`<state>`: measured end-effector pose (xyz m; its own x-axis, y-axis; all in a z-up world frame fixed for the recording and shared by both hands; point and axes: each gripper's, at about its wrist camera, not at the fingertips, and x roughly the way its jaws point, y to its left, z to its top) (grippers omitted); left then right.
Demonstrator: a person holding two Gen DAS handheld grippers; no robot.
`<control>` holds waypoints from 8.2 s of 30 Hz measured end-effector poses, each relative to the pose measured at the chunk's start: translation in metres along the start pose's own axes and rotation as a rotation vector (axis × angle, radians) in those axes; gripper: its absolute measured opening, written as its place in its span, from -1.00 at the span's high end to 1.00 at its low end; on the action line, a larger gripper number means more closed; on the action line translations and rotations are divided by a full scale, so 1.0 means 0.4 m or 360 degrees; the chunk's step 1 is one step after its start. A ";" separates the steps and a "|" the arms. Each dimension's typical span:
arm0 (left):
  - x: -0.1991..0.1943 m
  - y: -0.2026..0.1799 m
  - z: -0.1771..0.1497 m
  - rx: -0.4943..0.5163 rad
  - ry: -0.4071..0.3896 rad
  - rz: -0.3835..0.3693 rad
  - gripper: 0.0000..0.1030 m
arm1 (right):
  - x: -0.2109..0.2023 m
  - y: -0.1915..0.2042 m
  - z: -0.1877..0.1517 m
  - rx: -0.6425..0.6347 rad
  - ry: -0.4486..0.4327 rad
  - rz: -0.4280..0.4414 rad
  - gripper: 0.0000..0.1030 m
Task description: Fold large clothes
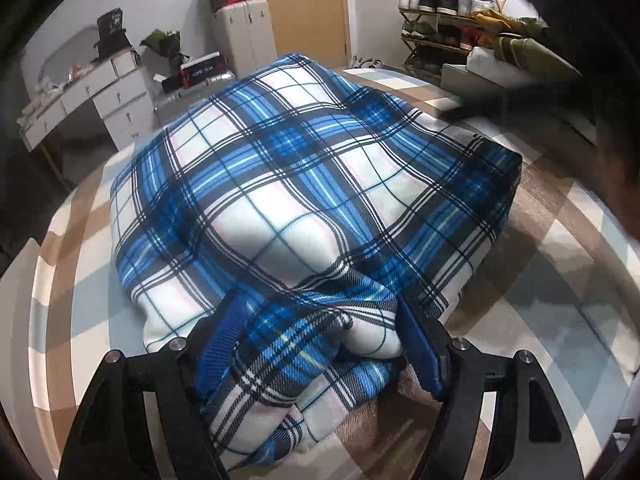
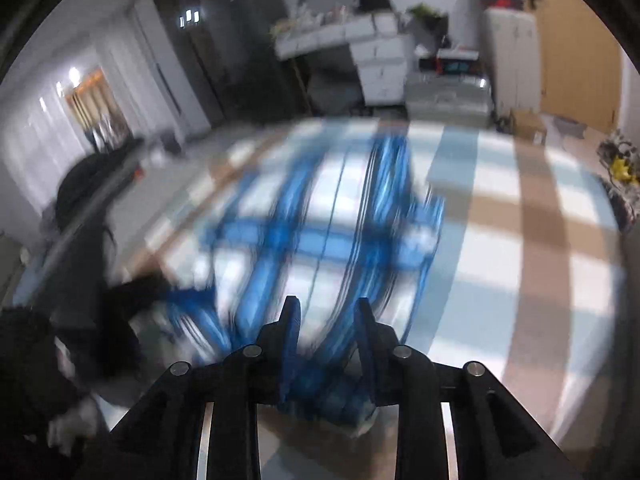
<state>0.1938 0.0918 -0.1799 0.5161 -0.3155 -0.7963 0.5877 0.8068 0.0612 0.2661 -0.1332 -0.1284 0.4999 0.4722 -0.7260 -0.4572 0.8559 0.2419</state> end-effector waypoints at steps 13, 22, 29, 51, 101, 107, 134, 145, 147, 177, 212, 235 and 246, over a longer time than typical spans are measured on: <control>-0.170 0.111 0.024 -0.0272 -0.0357 -0.0084 -0.40 | 0.072 0.012 -0.099 -0.0101 0.0284 -0.0217 0.63; 0.055 0.084 -0.002 -0.0374 -0.0128 -0.0527 -0.38 | 0.041 0.014 -0.039 0.0036 0.0290 -0.0232 0.60; 0.070 0.060 0.009 -0.0374 -0.0165 -0.0505 -0.38 | 0.035 0.073 0.203 -0.0069 0.0033 -0.0314 0.60; 0.038 0.044 -0.004 -0.0355 -0.0165 -0.0449 -0.39 | 0.142 0.104 0.242 -0.0179 0.0058 -0.0548 0.07; -0.007 0.145 0.246 -0.0252 -0.0060 -0.0573 -0.49 | 0.062 -0.143 -0.119 0.0692 -0.0546 0.0227 -0.80; 0.218 0.142 0.289 -0.0208 0.0299 -0.0632 -0.48 | 0.066 -0.161 -0.110 0.0757 -0.0532 0.0300 -0.81; 0.132 0.112 0.411 -0.0508 0.0280 -0.0997 -0.62 | 0.051 -0.182 -0.128 0.0877 -0.0536 0.0324 -0.81; 0.135 0.000 0.084 -0.0332 0.0325 -0.0979 -0.62 | 0.050 -0.203 -0.142 0.0975 -0.0538 0.0365 -0.81; 0.127 -0.014 0.087 -0.0364 0.0339 -0.0907 -0.62 | 0.044 -0.205 -0.146 0.0985 -0.0559 0.0372 -0.83; 0.017 0.012 -0.027 -0.0233 -0.0143 -0.0697 -0.63 | 0.093 0.089 0.014 -0.0142 -0.0253 -0.0611 -1.00; 0.011 0.049 -0.029 -0.0380 0.0104 -0.0939 -0.63 | 0.032 0.044 0.138 -0.0097 -0.0183 -0.0238 -1.00; 0.139 0.273 0.069 -0.0791 0.0371 -0.0696 -0.64 | 0.183 -0.196 0.113 0.0527 0.0238 0.0150 0.07; 0.038 0.260 0.029 -0.0760 0.0331 -0.0799 0.04 | 0.135 -0.137 0.017 0.0553 0.0251 0.0483 0.46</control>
<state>0.2698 0.1651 -0.1787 0.0982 -0.6421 -0.7603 0.3617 0.7348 -0.5739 0.3230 -0.1532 -0.1767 0.2523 0.6966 -0.6717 -0.2789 0.7170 0.6388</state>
